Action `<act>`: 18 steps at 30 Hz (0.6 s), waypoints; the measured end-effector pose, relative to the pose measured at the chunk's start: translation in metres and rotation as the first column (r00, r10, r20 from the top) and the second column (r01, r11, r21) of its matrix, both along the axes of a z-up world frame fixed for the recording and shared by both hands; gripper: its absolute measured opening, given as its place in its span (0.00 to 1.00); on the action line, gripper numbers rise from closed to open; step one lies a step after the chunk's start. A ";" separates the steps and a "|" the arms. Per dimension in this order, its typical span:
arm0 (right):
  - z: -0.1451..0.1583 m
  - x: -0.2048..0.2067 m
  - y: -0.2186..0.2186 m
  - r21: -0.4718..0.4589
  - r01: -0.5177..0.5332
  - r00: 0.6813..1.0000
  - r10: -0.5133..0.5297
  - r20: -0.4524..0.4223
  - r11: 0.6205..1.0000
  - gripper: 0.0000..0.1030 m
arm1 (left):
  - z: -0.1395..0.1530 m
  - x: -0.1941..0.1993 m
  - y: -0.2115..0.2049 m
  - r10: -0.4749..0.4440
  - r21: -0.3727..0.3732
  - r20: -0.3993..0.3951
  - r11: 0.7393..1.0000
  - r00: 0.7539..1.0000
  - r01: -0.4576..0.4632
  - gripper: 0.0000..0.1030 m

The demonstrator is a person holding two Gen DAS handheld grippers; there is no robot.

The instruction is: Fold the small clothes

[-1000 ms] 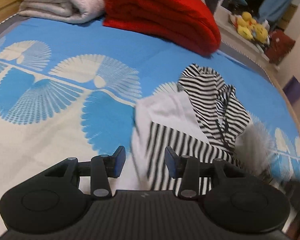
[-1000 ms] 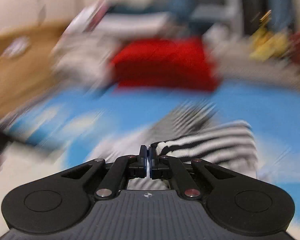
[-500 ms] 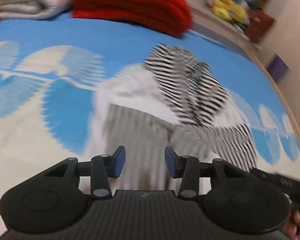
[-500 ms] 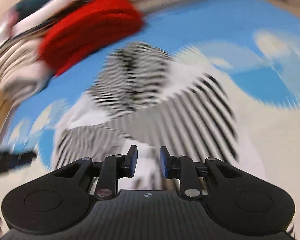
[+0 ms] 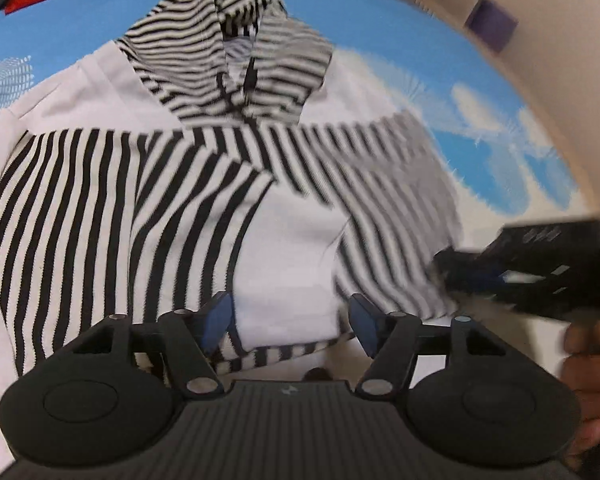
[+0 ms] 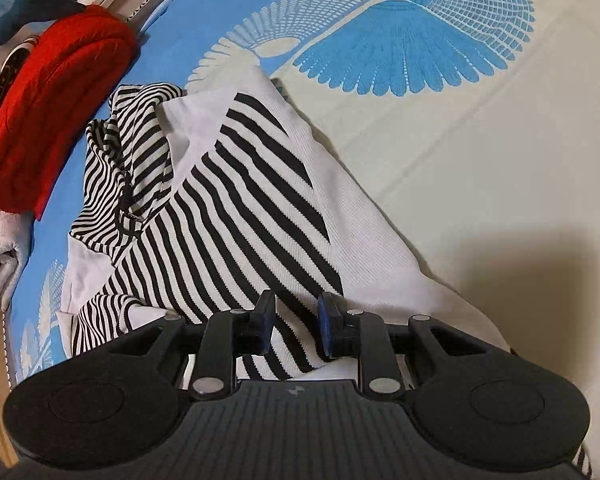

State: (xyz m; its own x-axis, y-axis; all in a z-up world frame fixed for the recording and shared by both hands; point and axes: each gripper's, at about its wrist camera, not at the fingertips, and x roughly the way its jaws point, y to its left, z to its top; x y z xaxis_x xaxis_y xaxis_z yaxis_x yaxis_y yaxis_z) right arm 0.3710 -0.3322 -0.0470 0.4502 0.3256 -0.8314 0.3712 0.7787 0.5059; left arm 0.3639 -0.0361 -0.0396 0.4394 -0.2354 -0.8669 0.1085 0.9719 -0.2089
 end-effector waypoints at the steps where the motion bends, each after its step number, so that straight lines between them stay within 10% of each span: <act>1: 0.000 0.000 -0.001 0.006 0.004 1.000 -0.004 -0.005 1.000 0.24 | -0.003 -0.001 -0.003 -0.003 0.027 0.002 1.000 1.000 0.003 0.67; 5: 0.001 0.002 -0.001 -0.005 -0.002 1.000 0.002 -0.012 1.000 0.24 | 0.005 -0.005 0.003 0.027 0.093 0.046 0.995 0.999 -0.032 0.19; 9: 0.002 0.002 0.003 -0.028 -0.015 1.000 0.015 -0.015 0.999 0.24 | 0.045 -0.014 0.050 0.232 -0.005 0.117 0.972 0.966 -0.233 0.18; 18: 0.005 -0.001 0.011 -0.093 0.023 1.000 -0.024 -0.013 0.995 0.22 | 0.067 -0.070 0.189 0.772 -0.134 0.051 0.634 0.633 -0.762 0.36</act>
State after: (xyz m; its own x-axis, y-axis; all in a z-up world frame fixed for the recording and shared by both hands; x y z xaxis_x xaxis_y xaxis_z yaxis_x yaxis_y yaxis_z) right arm 0.3695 -0.3217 -0.0421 0.4454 0.2365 -0.8636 0.3964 0.8128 0.4270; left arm 0.2940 0.1531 0.0275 0.5752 0.1500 -0.8041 -0.6433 0.6902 -0.3314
